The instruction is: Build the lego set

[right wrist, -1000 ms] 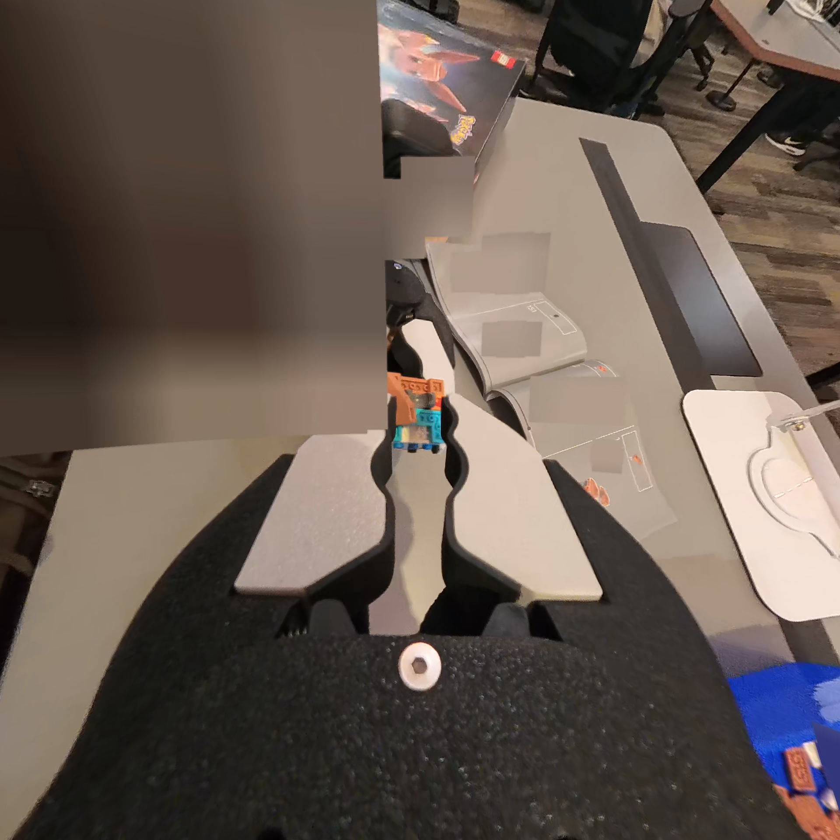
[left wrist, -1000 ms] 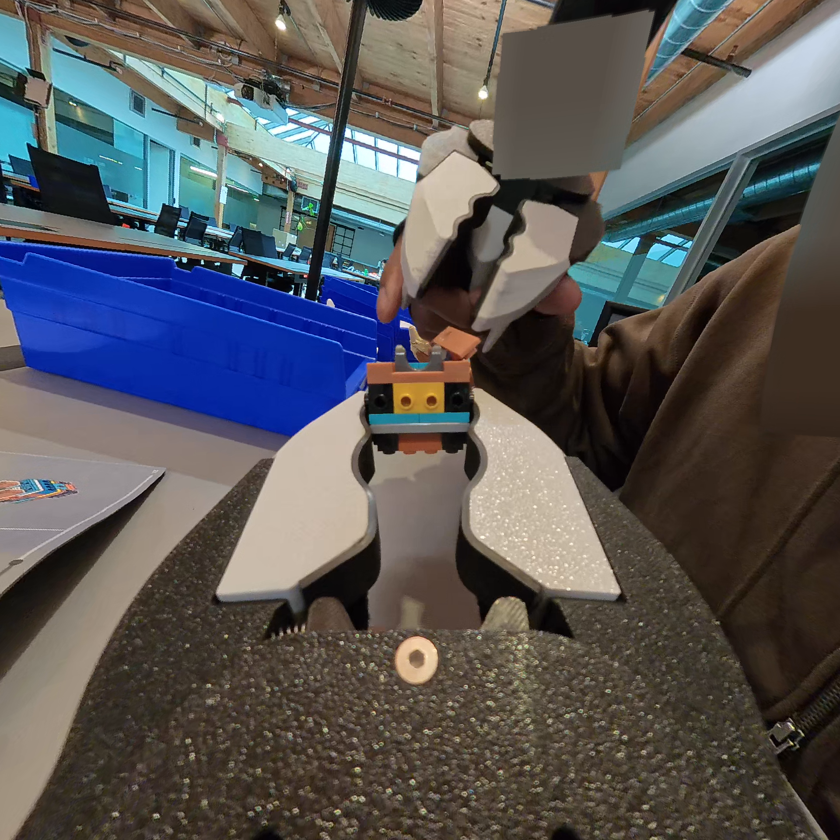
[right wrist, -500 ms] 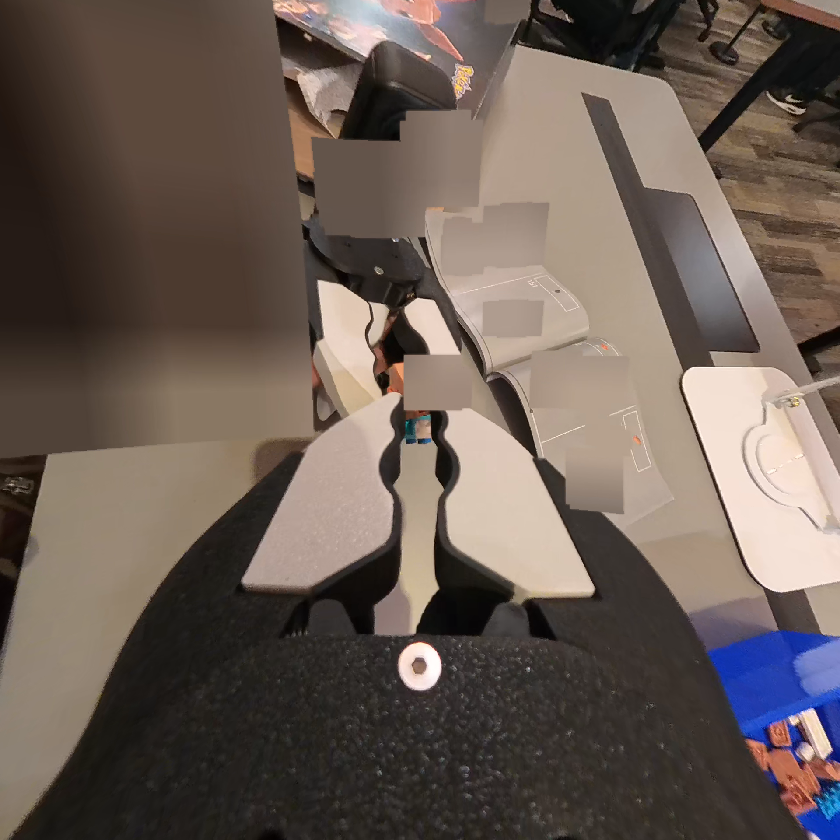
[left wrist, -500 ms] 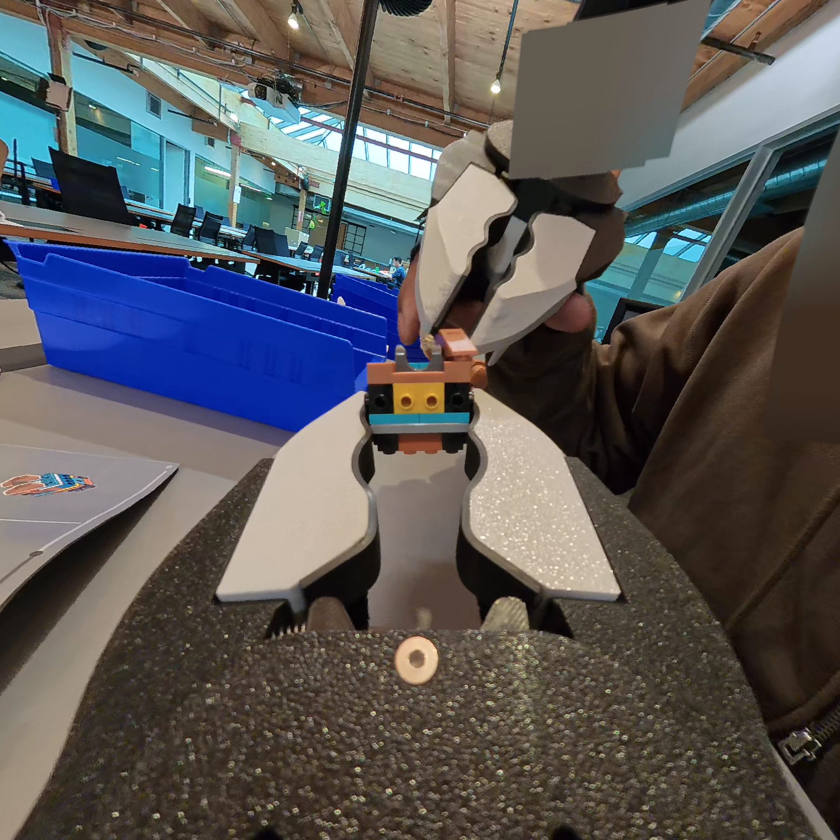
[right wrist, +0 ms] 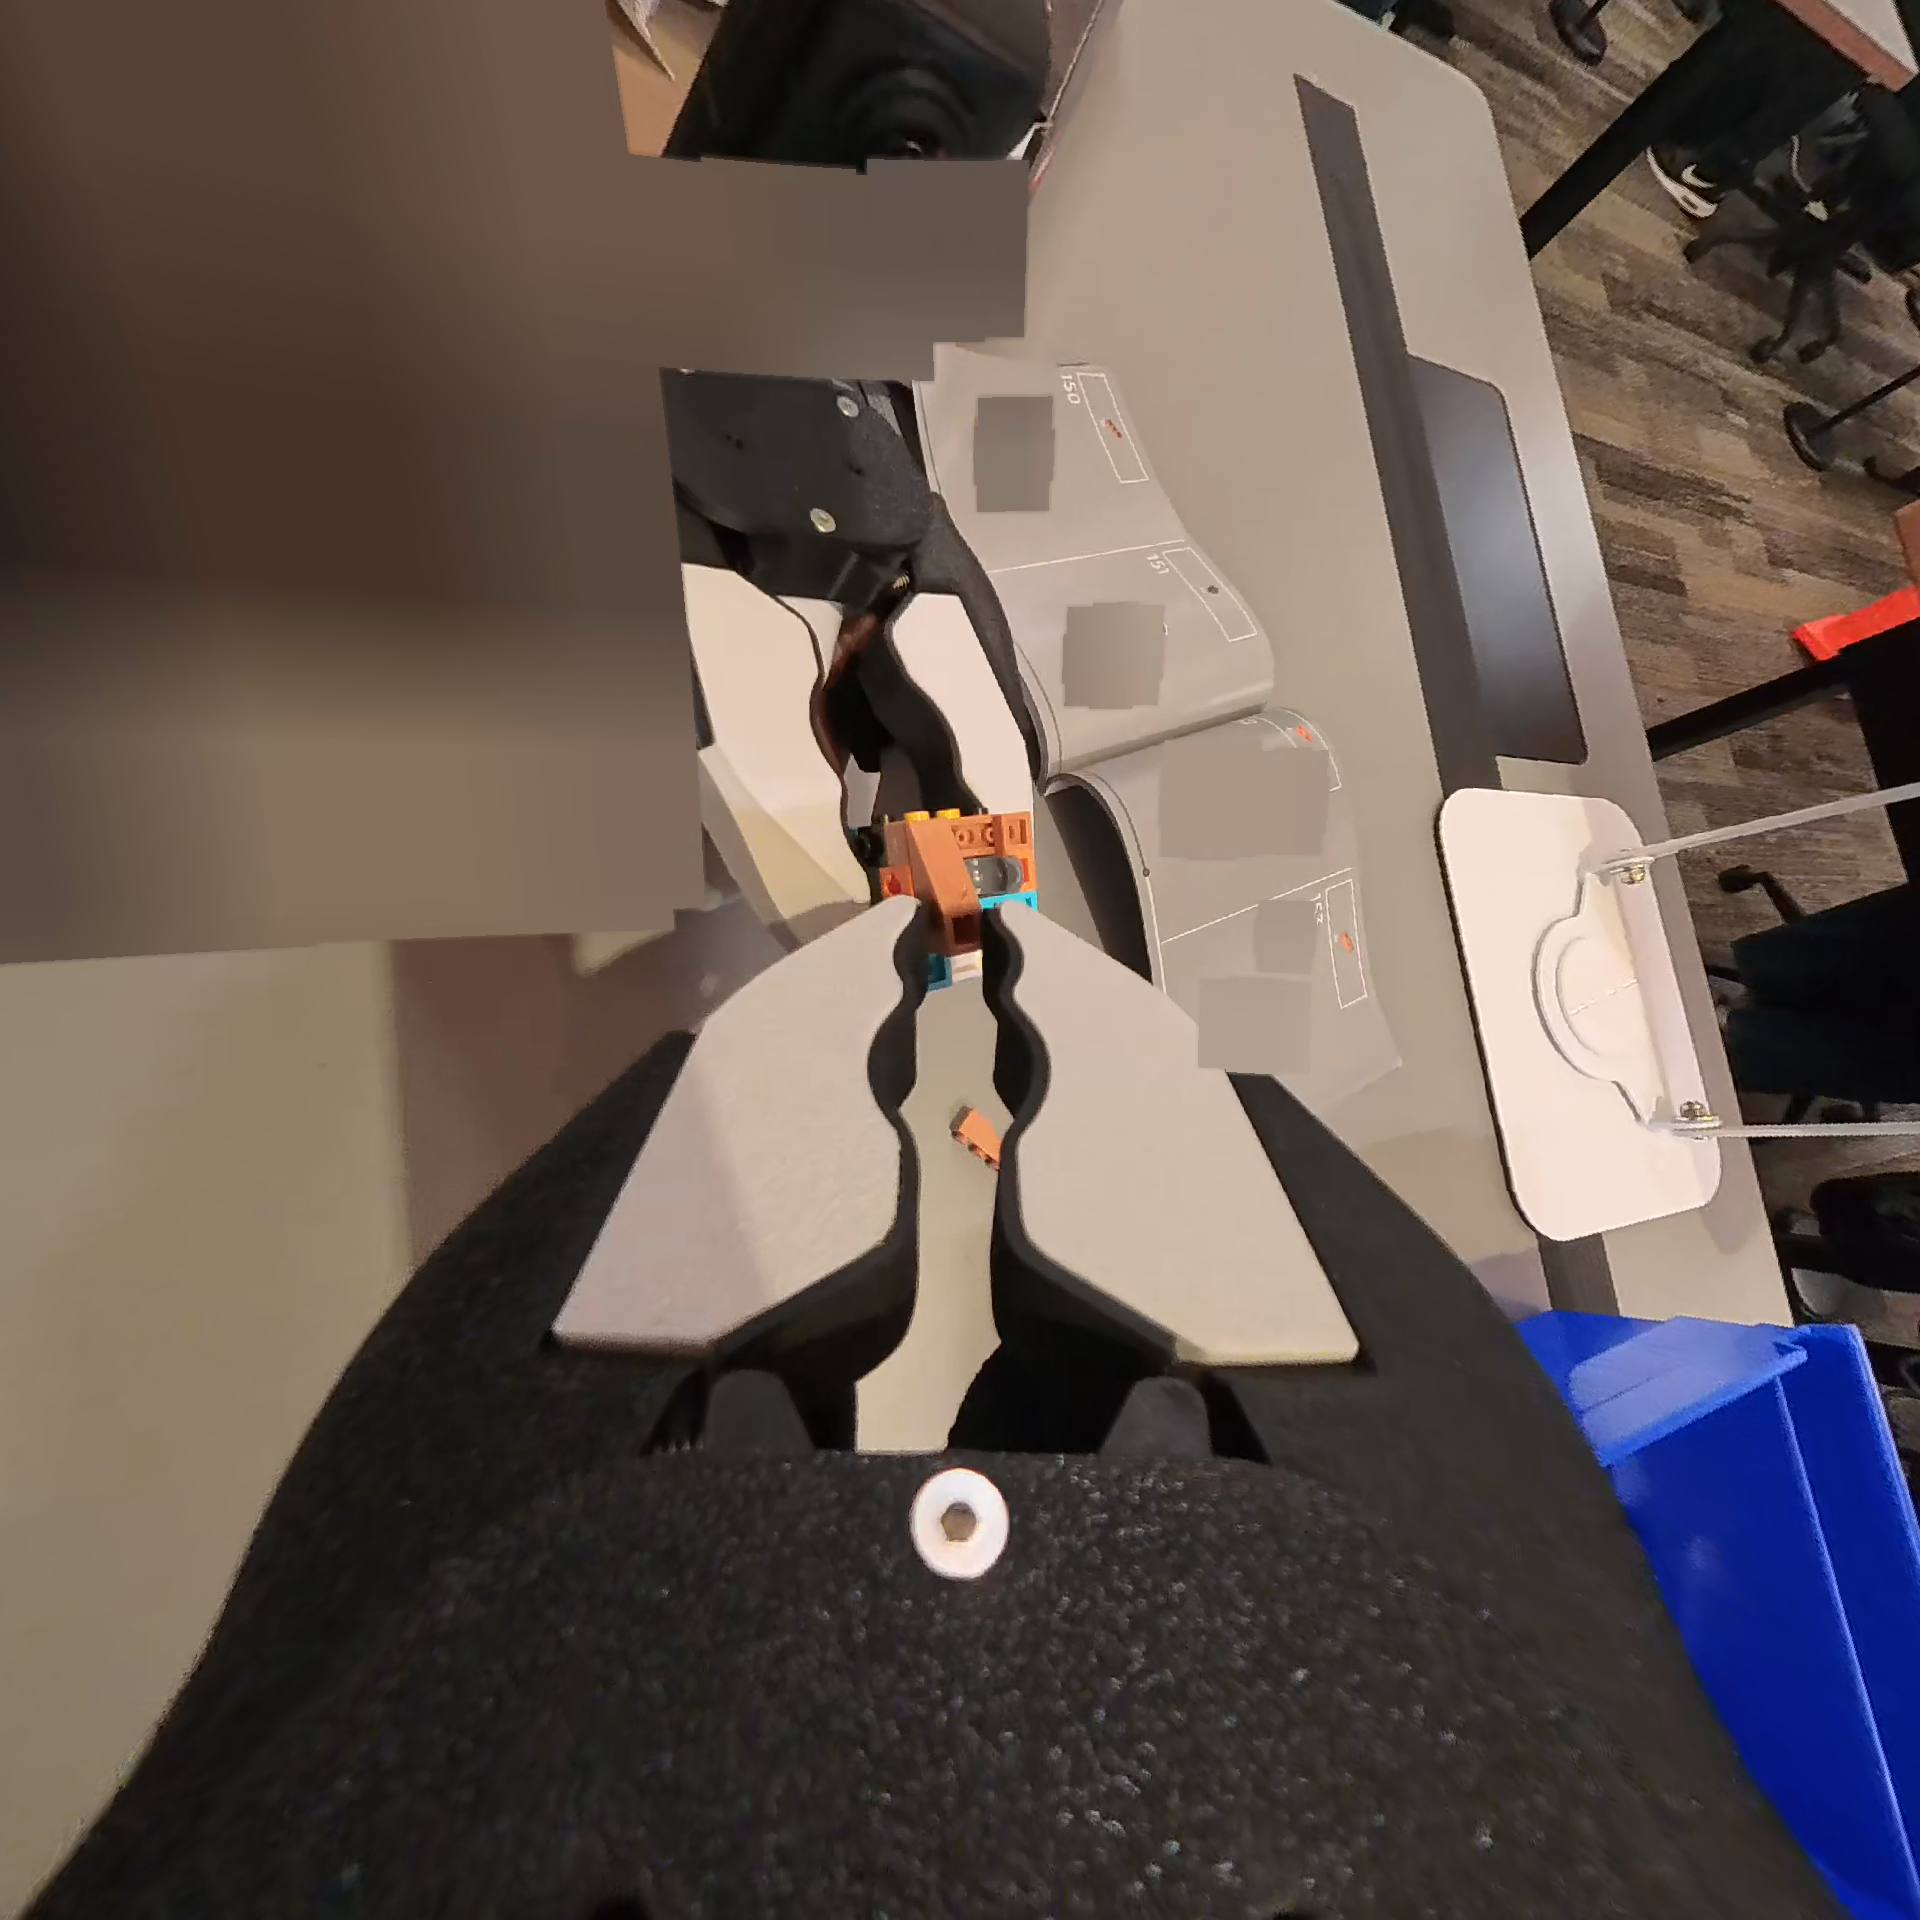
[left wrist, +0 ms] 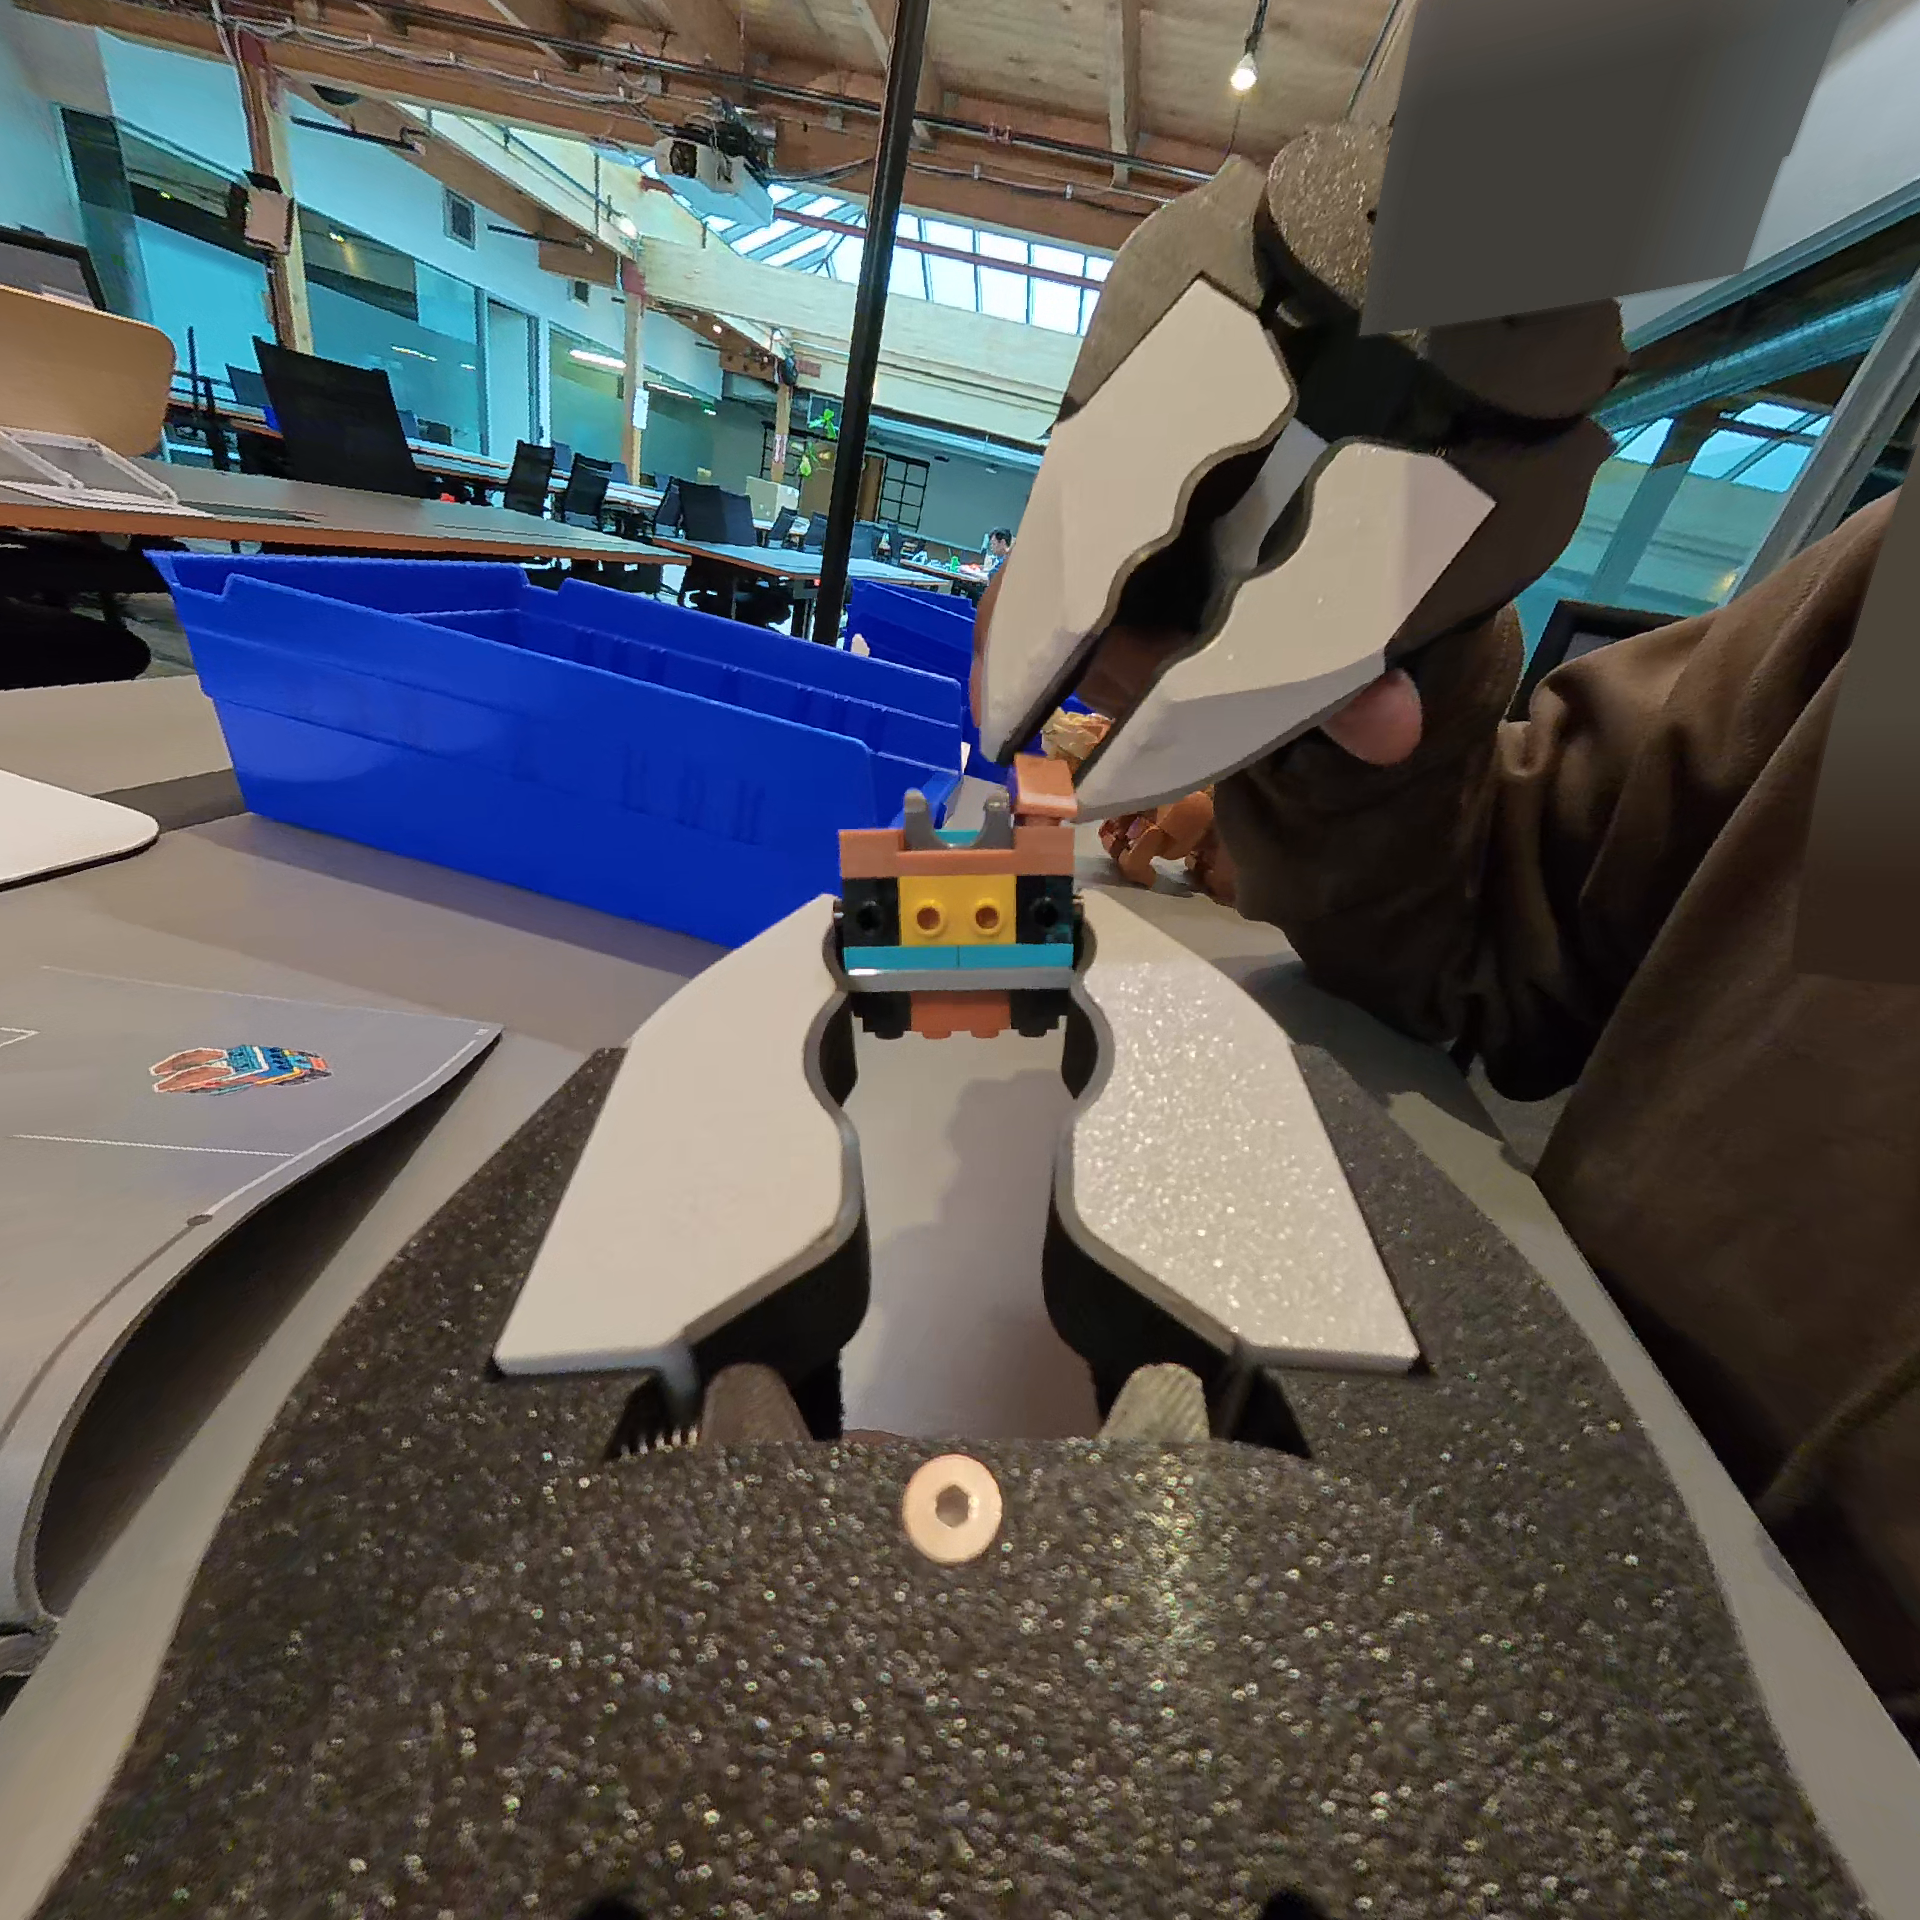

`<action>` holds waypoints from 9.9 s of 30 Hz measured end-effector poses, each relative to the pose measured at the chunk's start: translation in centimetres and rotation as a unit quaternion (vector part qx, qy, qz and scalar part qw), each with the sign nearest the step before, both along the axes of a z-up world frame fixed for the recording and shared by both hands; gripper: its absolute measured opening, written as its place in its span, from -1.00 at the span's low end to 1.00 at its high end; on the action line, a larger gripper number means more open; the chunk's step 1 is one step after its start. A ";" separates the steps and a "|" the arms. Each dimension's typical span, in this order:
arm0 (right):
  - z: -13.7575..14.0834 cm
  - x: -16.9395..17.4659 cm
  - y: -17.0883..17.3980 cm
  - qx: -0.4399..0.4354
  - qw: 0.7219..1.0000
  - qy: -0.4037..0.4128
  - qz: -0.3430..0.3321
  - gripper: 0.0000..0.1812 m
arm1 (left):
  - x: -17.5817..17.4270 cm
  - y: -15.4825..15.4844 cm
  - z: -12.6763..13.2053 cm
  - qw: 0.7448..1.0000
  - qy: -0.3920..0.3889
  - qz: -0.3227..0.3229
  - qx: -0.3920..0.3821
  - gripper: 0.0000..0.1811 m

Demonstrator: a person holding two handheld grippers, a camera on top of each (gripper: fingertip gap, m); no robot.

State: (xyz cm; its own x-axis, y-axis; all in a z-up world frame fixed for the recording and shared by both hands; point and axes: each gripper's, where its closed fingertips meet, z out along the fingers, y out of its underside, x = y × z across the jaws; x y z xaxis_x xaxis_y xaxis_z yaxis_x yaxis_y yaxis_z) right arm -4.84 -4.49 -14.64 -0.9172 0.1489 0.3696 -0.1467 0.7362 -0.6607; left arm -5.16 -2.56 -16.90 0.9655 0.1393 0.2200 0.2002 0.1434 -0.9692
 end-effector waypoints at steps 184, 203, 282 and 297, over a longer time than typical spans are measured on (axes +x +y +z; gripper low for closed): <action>0.3 -0.7 -0.8 0.015 0.990 0.138 -0.019 -0.95 | -0.7 -0.5 0.0 1.000 -0.026 0.010 0.007 -0.60; -0.4 -1.0 -0.5 0.071 0.978 0.195 -0.019 -0.92 | -0.9 -0.2 -0.5 0.999 -0.023 0.024 -0.015 -0.60; -12.5 0.0 -1.8 -0.057 0.990 -0.126 0.007 -0.84 | -3.4 -3.2 0.7 0.997 -0.037 0.053 0.043 -0.59; -13.1 0.8 -2.6 -0.033 0.992 -0.121 0.012 -0.91 | -3.5 -3.2 0.7 0.997 -0.041 0.051 0.045 -0.59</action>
State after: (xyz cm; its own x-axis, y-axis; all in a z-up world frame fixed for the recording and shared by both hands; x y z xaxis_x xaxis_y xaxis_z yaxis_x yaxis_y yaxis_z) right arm -4.09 -7.12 -27.74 -0.9812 0.1434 0.1290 0.0053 0.6887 -0.7251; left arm -8.63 -5.80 -16.21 0.9254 0.2123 0.3140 0.2585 0.2524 -0.9325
